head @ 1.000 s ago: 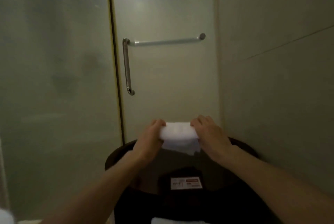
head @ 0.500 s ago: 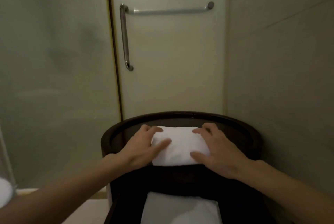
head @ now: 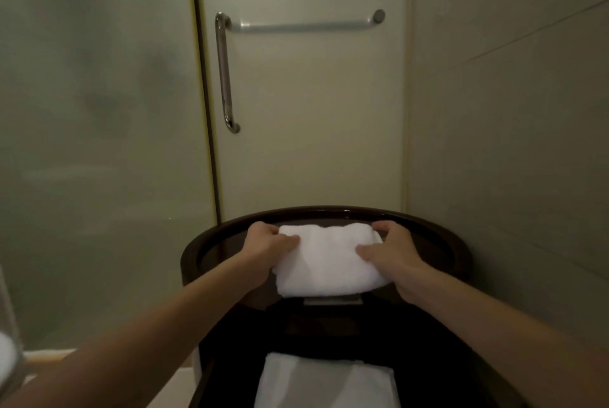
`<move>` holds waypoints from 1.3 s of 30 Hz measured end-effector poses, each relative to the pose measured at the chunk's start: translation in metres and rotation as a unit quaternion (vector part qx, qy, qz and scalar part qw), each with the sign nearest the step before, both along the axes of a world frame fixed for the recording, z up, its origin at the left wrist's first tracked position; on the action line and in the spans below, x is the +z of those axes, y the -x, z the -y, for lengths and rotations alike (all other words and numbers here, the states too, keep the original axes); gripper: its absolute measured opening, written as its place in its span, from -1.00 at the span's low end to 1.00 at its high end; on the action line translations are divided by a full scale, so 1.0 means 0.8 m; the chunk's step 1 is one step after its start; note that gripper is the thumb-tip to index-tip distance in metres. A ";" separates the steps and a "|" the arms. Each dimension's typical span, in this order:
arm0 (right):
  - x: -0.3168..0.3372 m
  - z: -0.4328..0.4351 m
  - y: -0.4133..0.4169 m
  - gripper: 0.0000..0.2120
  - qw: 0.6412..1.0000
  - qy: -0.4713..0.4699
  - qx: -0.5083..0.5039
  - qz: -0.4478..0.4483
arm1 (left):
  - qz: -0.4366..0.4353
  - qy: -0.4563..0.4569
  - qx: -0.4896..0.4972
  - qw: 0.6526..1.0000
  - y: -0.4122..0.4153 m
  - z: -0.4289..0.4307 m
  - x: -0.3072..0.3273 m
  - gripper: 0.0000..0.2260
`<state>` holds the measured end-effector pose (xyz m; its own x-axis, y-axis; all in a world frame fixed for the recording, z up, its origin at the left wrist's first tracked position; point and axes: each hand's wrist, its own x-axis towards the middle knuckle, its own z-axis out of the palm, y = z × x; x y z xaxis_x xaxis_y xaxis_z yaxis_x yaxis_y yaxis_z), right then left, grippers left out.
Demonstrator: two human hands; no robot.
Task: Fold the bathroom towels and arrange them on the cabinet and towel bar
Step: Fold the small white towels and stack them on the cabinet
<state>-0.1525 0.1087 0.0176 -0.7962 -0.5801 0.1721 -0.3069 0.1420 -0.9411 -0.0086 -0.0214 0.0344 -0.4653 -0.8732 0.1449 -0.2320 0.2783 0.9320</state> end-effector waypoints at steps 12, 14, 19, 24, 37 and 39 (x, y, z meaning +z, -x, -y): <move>-0.033 -0.041 -0.004 -0.53 0.990 -0.064 0.050 -0.118 | 0.059 0.019 -0.087 0.994 -0.037 -0.022 -0.027 -0.82; -0.031 -0.041 -0.003 -0.48 0.971 -0.129 0.023 -0.200 | 0.150 0.138 -0.074 0.976 -0.033 -0.024 -0.026 -0.75; -0.024 -0.035 -0.006 -0.37 0.841 -0.259 0.066 -0.470 | 0.300 0.455 -0.096 0.833 -0.014 -0.033 -0.038 -0.47; -0.036 -0.025 -0.006 -0.41 0.803 -0.333 0.139 -0.474 | 0.406 0.460 -0.168 0.771 0.003 -0.027 -0.053 -0.47; -0.040 0.020 0.021 -0.41 0.805 -0.333 0.145 -0.468 | 0.432 0.398 -0.184 0.788 0.034 0.020 -0.047 -0.52; -0.041 0.027 0.025 -0.41 0.810 -0.334 0.147 -0.458 | 0.429 0.391 -0.186 0.793 0.039 0.028 -0.048 -0.52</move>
